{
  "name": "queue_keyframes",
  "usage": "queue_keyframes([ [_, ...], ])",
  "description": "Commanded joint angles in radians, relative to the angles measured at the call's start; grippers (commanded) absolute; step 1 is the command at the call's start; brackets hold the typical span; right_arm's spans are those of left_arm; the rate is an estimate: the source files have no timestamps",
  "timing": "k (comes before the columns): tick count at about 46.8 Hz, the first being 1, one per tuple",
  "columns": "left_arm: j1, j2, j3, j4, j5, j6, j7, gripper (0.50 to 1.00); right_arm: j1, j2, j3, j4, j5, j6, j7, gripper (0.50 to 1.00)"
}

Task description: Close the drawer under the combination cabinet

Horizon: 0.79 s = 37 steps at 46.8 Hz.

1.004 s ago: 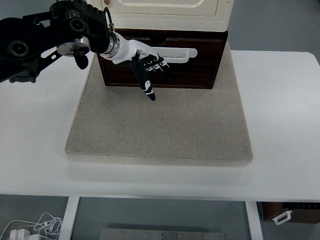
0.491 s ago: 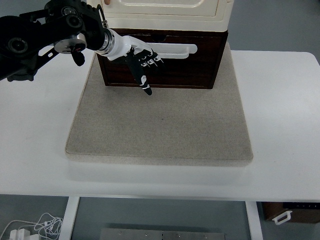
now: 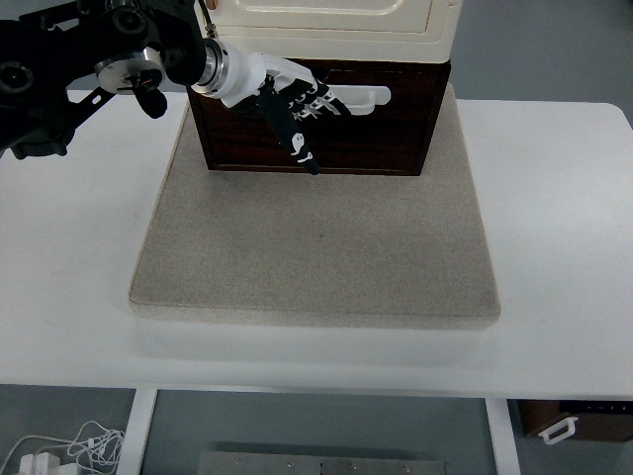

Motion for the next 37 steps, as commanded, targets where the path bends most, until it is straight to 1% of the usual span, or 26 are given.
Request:
queue_keyframes([
  [1, 0.012, 0.002, -0.049, -0.003, -0.003, -0.061, 0.000, 0.999, -0.002, 0.000, -0.001, 0.001, -0.001, 0.000, 0.000, 0.952],
  [4, 0.020, 0.000, -0.086, -0.003, -0.003, -0.094, 0.000, 0.999, -0.002, 0.000, -0.001, 0.000, 0.000, 0.001, 0.000, 0.952],
  [9, 0.023, -0.001, -0.153, -0.003, -0.006, -0.094, -0.002, 0.999, 0.000, 0.000, 0.000, 0.001, 0.000, 0.000, 0.000, 0.952],
  [12, 0.023, -0.004, -0.196, -0.003, -0.014, -0.094, -0.012, 0.999, 0.000, 0.000, 0.000, 0.000, 0.000, 0.000, 0.000, 0.952],
  [18, 0.029, -0.006, -0.265, -0.005, -0.080, -0.094, -0.028, 0.999, 0.000, 0.000, -0.001, 0.000, -0.001, 0.001, 0.000, 0.952],
  [22, 0.032, -0.006, -0.316, -0.028, -0.121, -0.094, -0.038, 0.999, 0.000, 0.000, -0.001, 0.000, 0.000, 0.000, 0.000, 0.952],
  [30, 0.029, -0.018, -0.436, -0.032, -0.161, -0.094, -0.101, 0.999, 0.000, 0.000, 0.000, 0.000, 0.000, 0.001, 0.000, 0.952],
  [37, 0.031, -0.023, -0.540, -0.025, -0.176, -0.094, -0.186, 0.999, 0.000, 0.000, -0.001, 0.001, 0.000, 0.001, 0.000, 0.952],
])
